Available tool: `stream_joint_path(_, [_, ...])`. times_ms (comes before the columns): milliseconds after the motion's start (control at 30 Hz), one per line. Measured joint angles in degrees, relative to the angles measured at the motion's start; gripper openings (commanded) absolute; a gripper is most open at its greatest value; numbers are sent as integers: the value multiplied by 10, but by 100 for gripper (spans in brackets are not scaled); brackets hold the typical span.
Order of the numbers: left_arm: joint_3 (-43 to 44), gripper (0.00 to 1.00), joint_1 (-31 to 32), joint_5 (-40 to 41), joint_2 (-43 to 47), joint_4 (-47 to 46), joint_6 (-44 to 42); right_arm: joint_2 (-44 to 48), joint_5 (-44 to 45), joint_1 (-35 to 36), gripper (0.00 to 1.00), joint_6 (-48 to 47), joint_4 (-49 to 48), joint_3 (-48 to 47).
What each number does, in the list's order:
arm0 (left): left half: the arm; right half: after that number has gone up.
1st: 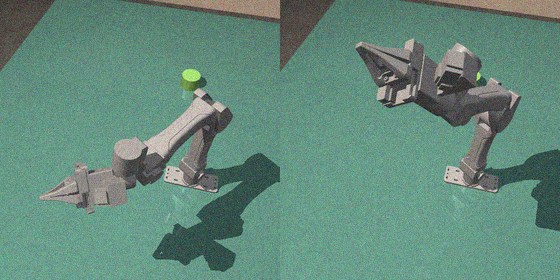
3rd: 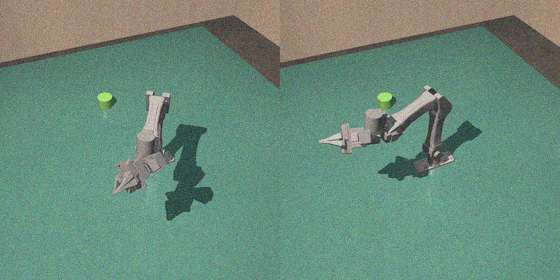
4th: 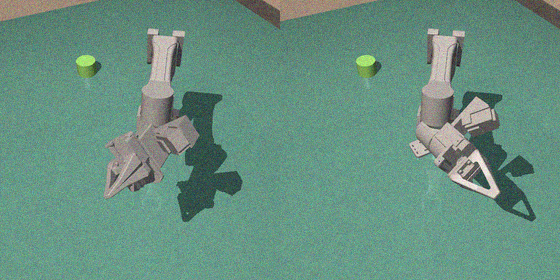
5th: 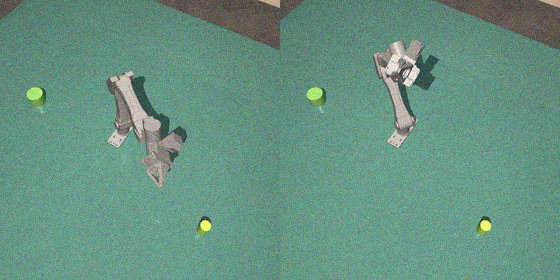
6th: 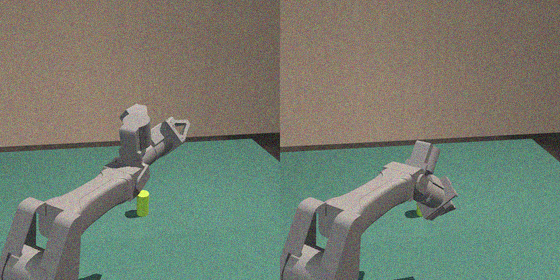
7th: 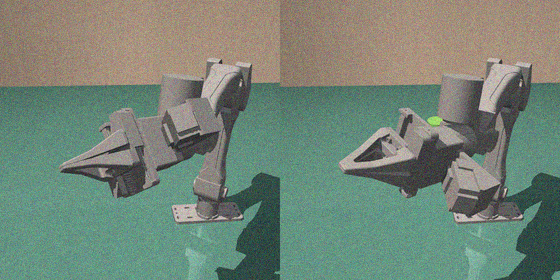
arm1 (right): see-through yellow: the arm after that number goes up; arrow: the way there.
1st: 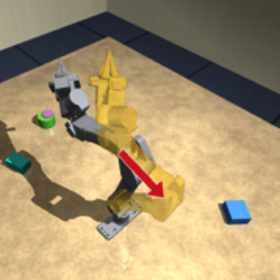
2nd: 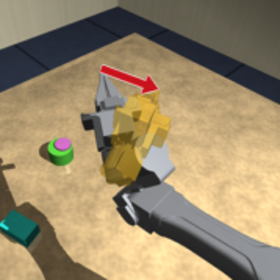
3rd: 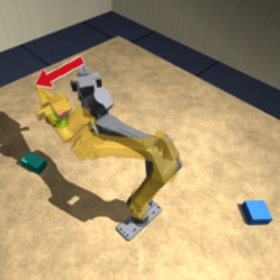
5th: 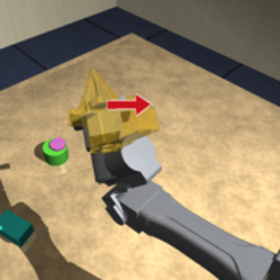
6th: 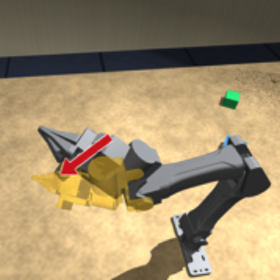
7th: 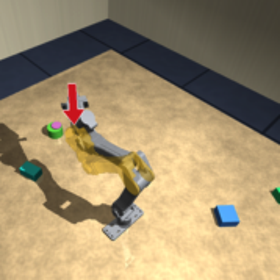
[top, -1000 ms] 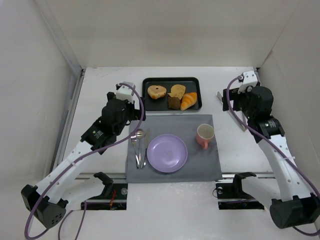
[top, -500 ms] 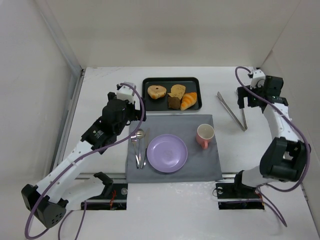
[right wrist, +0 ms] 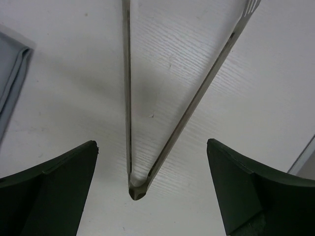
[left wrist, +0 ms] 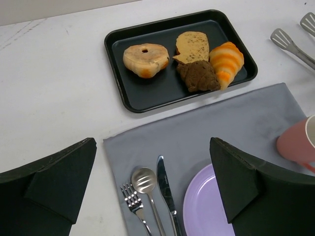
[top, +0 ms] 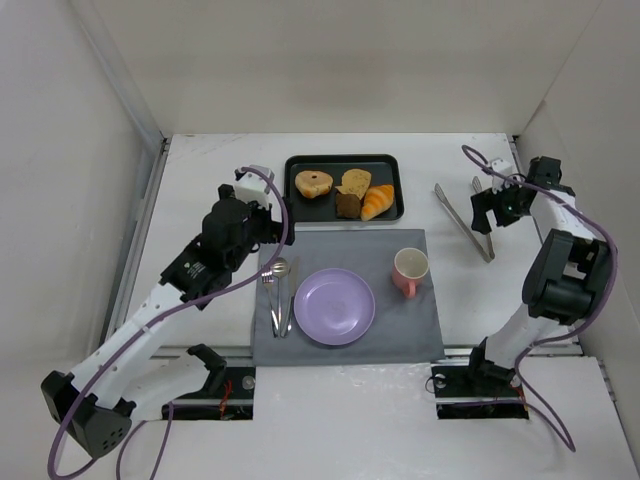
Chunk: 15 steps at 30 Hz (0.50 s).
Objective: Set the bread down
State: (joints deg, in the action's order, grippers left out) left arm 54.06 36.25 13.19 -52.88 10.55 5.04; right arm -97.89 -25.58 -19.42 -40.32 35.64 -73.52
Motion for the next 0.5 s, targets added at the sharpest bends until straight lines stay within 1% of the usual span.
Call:
stream_joint_path(167, [0, 100, 0, -10, -4, 0, 0, -31, 7, 0, 97, -21, -1, 0])
stream_joint_path(500, [0, 100, 0, -12, -6, 0, 0, -69, 23, 0, 97, -23, -7, 0])
